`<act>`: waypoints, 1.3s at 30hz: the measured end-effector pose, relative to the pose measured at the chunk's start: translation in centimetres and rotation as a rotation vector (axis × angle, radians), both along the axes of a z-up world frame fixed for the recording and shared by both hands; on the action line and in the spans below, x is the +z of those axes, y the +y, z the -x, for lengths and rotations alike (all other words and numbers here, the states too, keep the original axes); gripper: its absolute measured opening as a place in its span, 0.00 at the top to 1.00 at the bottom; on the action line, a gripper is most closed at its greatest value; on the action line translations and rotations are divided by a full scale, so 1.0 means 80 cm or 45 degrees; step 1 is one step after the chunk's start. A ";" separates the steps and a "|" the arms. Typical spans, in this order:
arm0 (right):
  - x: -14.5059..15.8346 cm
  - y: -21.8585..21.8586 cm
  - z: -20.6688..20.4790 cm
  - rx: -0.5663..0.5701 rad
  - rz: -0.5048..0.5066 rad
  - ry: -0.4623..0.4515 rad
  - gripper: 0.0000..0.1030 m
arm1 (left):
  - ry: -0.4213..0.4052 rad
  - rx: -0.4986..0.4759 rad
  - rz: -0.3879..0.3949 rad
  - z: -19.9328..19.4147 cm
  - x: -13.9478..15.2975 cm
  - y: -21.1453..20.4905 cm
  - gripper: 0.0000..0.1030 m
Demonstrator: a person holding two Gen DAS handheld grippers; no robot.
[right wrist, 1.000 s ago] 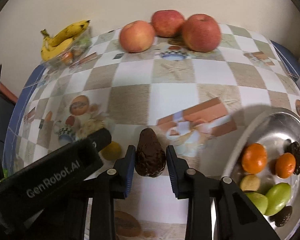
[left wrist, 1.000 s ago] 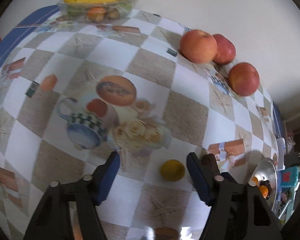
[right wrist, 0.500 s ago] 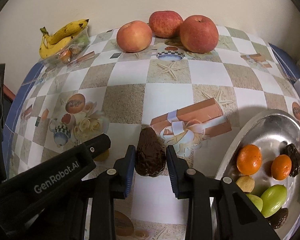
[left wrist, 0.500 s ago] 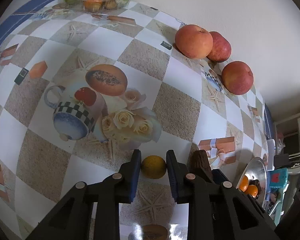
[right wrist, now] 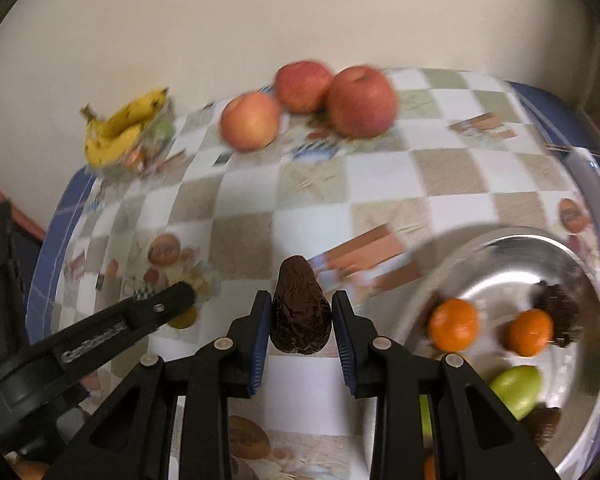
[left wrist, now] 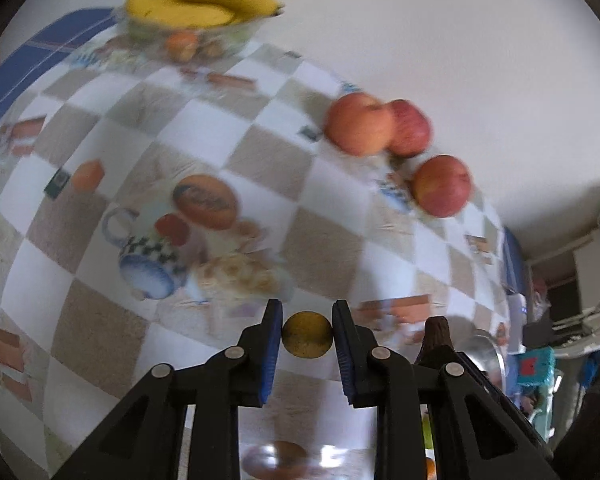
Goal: Organize fruits
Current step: 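Carry the yellow fruit and avocado with both grippers over the steel plate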
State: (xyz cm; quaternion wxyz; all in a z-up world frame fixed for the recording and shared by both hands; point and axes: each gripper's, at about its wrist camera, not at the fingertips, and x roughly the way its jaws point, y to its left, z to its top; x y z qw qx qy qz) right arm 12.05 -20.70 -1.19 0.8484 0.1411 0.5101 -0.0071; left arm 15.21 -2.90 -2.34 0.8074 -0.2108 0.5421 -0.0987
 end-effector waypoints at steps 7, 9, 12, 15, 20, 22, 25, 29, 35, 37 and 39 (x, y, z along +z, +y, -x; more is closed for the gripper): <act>0.008 -0.095 0.021 -0.257 -0.037 0.027 0.69 | -0.074 -0.238 0.007 0.017 0.019 -0.080 0.73; 0.008 -0.124 0.029 -0.320 -0.043 0.036 0.69 | -0.078 -0.309 0.001 0.024 0.016 -0.105 0.73; 0.004 -0.152 0.038 -0.378 -0.067 0.052 0.69 | -0.070 -0.390 -0.007 0.034 0.006 -0.131 0.73; -0.001 -0.167 0.045 -0.405 -0.127 0.058 0.69 | -0.059 -0.450 -0.007 0.044 -0.002 -0.152 0.73; -0.010 -0.162 0.039 -0.376 -0.169 0.087 0.68 | -0.083 -0.506 -0.049 0.058 -0.009 -0.169 0.73; -0.013 -0.159 0.039 -0.367 -0.174 0.102 0.68 | -0.110 -0.518 -0.070 0.062 -0.007 -0.173 0.73; -0.021 -0.158 0.038 -0.372 -0.169 0.129 0.68 | -0.136 -0.525 -0.084 0.065 -0.007 -0.177 0.73; -0.023 -0.157 0.037 -0.372 -0.168 0.131 0.68 | -0.126 -0.538 -0.048 0.068 -0.008 -0.181 0.73; -0.023 -0.156 0.035 -0.368 -0.155 0.134 0.68 | -0.083 -0.581 -0.086 0.074 -0.024 -0.193 0.73; -0.023 -0.156 0.035 -0.367 -0.156 0.136 0.68 | -0.086 -0.585 -0.097 0.075 -0.023 -0.194 0.73; -0.023 -0.157 0.034 -0.367 -0.154 0.138 0.68 | -0.087 -0.581 -0.096 0.076 -0.023 -0.194 0.73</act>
